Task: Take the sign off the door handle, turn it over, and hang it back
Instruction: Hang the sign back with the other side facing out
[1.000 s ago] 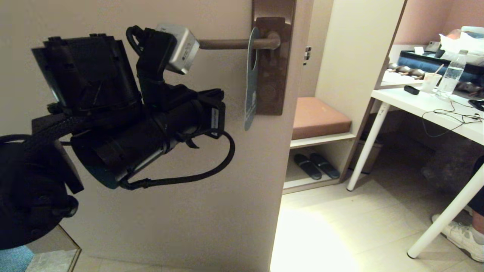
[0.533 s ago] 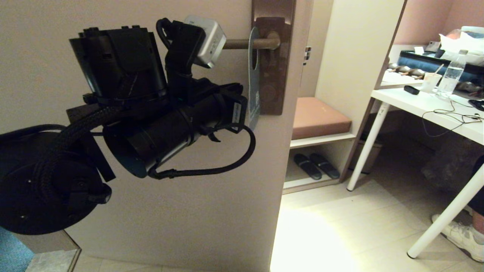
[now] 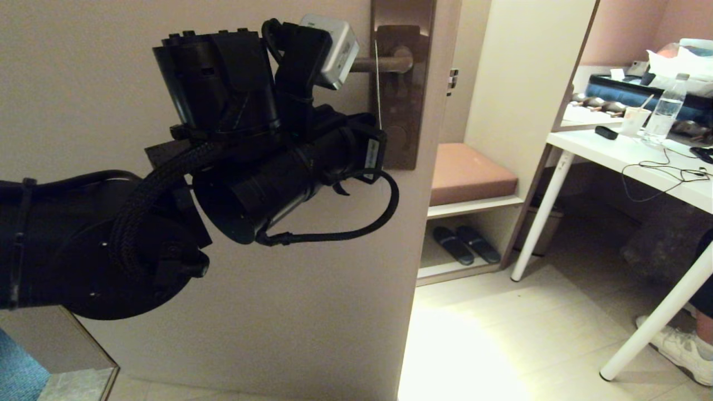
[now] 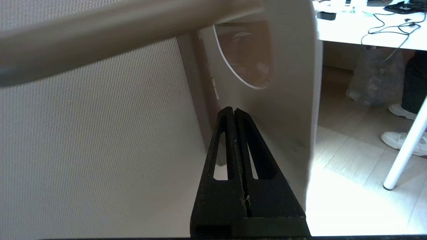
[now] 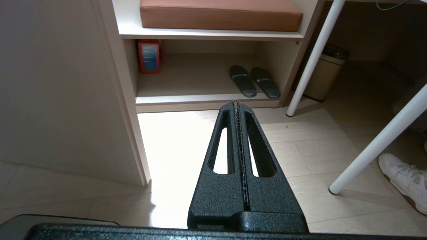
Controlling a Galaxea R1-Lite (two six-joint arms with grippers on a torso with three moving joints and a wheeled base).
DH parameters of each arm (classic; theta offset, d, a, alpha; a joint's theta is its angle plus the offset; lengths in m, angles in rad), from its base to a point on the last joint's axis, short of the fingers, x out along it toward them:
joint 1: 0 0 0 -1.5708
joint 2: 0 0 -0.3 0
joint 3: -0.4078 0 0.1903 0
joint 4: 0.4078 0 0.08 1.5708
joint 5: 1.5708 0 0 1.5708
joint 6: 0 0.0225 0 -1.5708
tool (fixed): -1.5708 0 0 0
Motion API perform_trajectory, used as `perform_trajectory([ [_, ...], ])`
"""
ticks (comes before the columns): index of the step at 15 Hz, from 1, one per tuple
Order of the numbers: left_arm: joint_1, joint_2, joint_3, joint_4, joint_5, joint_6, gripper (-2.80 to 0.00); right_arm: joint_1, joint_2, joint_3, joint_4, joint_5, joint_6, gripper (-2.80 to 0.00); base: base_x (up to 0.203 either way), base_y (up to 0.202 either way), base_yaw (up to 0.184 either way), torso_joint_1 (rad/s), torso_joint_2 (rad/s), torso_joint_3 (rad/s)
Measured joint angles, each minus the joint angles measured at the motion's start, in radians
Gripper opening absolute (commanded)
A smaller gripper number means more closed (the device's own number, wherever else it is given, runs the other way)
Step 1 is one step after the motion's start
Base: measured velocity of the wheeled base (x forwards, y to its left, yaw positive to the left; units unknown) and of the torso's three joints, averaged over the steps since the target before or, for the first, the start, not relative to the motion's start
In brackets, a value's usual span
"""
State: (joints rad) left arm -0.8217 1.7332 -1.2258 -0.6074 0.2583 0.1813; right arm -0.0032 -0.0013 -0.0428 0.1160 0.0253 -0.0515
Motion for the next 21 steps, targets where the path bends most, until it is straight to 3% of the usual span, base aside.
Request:
perform_trajectory([
  [9, -0.069, 0.024, -0.030, 0.000, 0.003, 0.013, -2.80, 0.000, 0.000, 0.000, 0.000, 0.000, 0.000, -2.80, 0.000, 0.000, 0.000, 0.000, 0.00, 0.000],
  [21, -0.114, 0.093, -0.167, -0.001, -0.003, 0.011, -2.80, 0.000, 0.000, 0.000, 0.000, 0.000, 0.000, -2.80, 0.000, 0.000, 0.000, 0.000, 0.00, 0.000],
])
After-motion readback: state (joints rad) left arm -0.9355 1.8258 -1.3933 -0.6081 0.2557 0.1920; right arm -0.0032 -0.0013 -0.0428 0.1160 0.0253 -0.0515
